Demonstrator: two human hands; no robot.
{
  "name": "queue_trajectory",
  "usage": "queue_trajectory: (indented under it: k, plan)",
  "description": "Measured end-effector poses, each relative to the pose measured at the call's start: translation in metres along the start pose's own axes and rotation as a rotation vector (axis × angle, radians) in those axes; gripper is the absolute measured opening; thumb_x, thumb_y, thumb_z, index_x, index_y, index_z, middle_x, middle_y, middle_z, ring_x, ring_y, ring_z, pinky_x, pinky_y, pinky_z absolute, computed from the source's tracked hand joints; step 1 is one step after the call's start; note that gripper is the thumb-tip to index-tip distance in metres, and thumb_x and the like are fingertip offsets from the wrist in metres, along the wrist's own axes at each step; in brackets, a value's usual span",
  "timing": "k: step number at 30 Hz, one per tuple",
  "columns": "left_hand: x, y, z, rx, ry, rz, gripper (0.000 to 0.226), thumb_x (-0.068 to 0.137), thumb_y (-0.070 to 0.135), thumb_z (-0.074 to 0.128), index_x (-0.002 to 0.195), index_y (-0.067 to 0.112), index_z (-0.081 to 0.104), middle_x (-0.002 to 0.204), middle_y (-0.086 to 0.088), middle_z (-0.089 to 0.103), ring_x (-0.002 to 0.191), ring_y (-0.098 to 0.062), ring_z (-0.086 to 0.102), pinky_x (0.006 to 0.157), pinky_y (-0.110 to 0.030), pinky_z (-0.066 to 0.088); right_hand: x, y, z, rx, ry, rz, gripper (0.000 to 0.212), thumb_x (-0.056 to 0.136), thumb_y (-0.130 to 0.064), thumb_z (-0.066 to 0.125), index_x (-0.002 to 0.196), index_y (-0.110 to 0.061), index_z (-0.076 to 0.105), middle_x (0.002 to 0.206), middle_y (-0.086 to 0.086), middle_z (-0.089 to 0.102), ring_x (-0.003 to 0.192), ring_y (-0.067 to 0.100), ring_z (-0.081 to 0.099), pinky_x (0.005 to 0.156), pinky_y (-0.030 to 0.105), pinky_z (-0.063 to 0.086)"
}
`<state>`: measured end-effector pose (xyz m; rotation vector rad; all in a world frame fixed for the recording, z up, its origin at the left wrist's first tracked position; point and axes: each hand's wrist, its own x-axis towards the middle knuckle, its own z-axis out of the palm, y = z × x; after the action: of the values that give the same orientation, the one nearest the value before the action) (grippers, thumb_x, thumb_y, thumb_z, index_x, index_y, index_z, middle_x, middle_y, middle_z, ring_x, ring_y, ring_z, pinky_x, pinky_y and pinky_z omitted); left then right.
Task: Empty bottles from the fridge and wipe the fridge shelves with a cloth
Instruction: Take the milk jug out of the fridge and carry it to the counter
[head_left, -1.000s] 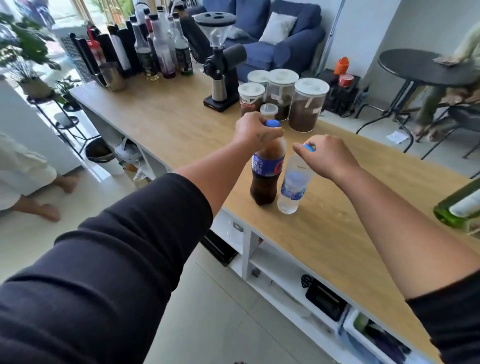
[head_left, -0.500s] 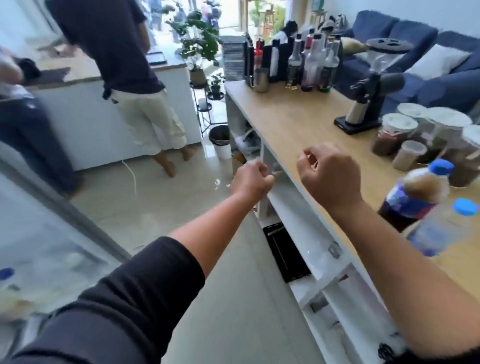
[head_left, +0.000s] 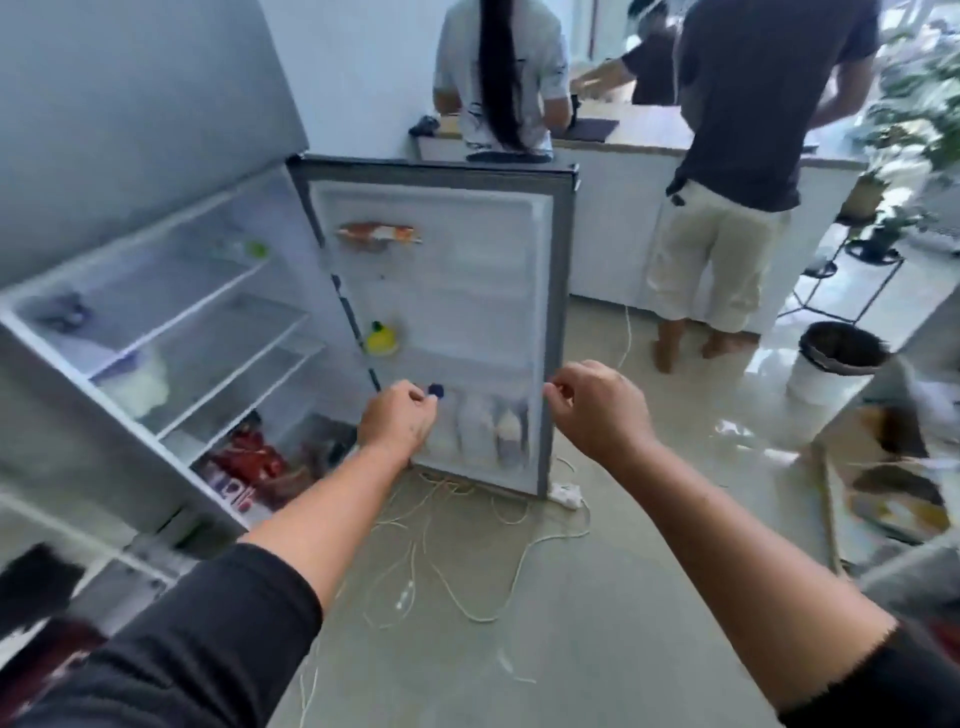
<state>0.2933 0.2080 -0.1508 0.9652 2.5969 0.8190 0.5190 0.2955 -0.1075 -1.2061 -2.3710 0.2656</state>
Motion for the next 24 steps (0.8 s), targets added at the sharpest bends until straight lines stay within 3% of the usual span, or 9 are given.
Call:
queue_trajectory:
  k: [7,12,16,20,24]
  plan:
    - [0.057,-0.160,-0.122,-0.010,0.265,-0.207,0.018,0.083,0.036,0.059,0.086,0.020,0.069,0.097,-0.004,0.073,0.098,-0.030,0.064,0.074,-0.029,0.045,0.066,-0.181,0.109,0.136,-0.187,-0.212,0.025,0.087,-0.033,0.052,0.089,-0.017,0.071,0.092,0.006,0.068,0.087,0.027,0.063,0.074,0.032,0.051]
    - [0.072,-0.225,-0.160,-0.038,0.416,-0.303,0.028,0.090,0.040,0.049,0.086,0.019,0.067,0.097,-0.009,0.071,0.092,-0.034,0.063,0.072,-0.035,0.049,0.097,-0.263,0.165,0.152,-0.327,-0.350,0.023,0.087,-0.029,0.052,0.082,-0.015,0.069,0.089,0.007,0.068,0.084,0.029,0.062,0.066,0.030,0.045]
    - [0.093,-0.259,-0.172,-0.082,0.461,-0.351,0.029,0.092,0.039,0.047,0.093,0.020,0.068,0.094,-0.006,0.071,0.088,-0.029,0.063,0.064,-0.029,0.042,0.123,-0.309,0.208,0.171,-0.434,-0.420,0.025,0.087,-0.027,0.049,0.083,-0.014,0.069,0.089,0.005,0.068,0.082,0.026,0.061,0.070,0.032,0.052]
    - [0.134,-0.284,-0.170,-0.186,0.355,-0.340,0.034,0.093,0.037,0.052,0.117,0.014,0.060,0.118,-0.007,0.065,0.106,-0.022,0.062,0.087,-0.029,0.048,0.152,-0.345,0.261,0.174,-0.514,-0.460,0.024,0.088,-0.025,0.048,0.082,-0.014,0.068,0.088,0.008,0.067,0.075,0.026,0.056,0.063,0.028,0.044]
    - [0.191,-0.309,-0.163,-0.249,0.230,-0.407,0.054,0.097,0.033,0.050,0.142,0.008,0.035,0.147,-0.012,0.038,0.134,-0.024,0.041,0.111,-0.032,0.030,0.196,-0.386,0.323,0.215,-0.594,-0.500,0.023,0.089,-0.020,0.050,0.088,-0.009,0.070,0.091,0.011,0.068,0.085,0.030,0.062,0.068,0.032,0.050]
